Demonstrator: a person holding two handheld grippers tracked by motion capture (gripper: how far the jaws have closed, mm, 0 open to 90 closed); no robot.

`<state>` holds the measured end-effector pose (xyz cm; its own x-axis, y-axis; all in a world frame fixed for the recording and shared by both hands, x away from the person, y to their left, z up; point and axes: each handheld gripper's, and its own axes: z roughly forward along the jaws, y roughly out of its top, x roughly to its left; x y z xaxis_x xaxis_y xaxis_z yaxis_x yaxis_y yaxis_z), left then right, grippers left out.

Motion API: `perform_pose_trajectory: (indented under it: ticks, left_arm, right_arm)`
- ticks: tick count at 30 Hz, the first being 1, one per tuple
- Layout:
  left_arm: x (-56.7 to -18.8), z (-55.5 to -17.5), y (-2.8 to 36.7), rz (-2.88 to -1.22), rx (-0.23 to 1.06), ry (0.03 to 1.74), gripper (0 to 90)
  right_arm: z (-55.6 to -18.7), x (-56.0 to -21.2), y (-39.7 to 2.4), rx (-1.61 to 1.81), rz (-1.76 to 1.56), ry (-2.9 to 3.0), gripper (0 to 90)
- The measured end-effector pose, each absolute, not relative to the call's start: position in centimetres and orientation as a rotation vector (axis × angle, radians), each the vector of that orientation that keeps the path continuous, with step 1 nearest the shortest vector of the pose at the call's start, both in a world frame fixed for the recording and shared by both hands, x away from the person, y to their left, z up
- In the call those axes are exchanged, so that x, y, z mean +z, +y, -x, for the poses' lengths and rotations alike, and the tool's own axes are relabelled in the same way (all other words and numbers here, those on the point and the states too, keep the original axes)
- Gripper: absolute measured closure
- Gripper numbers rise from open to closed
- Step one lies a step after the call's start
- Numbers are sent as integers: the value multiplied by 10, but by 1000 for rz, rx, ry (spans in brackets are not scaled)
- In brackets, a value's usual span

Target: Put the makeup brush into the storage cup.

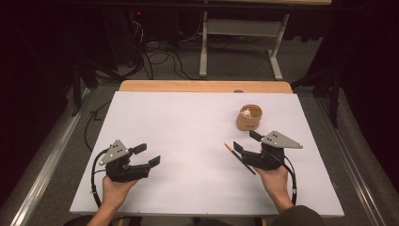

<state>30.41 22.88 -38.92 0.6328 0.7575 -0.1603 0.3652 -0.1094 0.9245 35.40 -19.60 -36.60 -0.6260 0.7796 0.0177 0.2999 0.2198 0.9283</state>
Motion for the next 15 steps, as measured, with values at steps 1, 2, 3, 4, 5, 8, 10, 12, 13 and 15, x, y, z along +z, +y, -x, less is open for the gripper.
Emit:
perform_pose_trajectory:
  ticks: [1, 2, 3, 4, 5, 8, 10, 12, 13, 15]
  left_arm:
    - [-389, -304, 229, -1716, 429, 922, 270]
    - [-389, -304, 229, -1716, 429, 922, 270]
    - [-389, -304, 229, -1716, 429, 922, 270]
    - [-389, -304, 229, -1716, 429, 922, 271]
    - [-389, -304, 229, -1716, 429, 921, 271]
    - [-389, -304, 228, -1717, 429, 920, 271]
    - [-389, -304, 228, -1717, 429, 920, 271]
    - [-389, -304, 228, -1717, 428, 920, 272]
    - [-389, -304, 228, -1719, 429, 919, 272]
    - [-389, -304, 228, -1719, 428, 918, 272]
  right_arm:
    - [-355, -366, -194, 1396, -994, 2044, 282]
    - [-355, -366, -194, 1396, -994, 2044, 282]
    - [-355, -366, -193, 1393, -979, 2049, 282]
    - [-356, -366, -192, 1393, -979, 2046, 282]
    - [-356, -365, -191, 1398, -985, 2048, 282]
    - [-358, -365, -188, 1395, -972, 2054, 282]
    - [-359, -365, -186, 1399, -980, 2055, 282]
    - [-360, -365, -184, 1396, -979, 2058, 282]
    - [-361, -365, -183, 1397, -970, 2060, 282]
    - [-362, -365, -181, 1401, -966, 2064, 282]
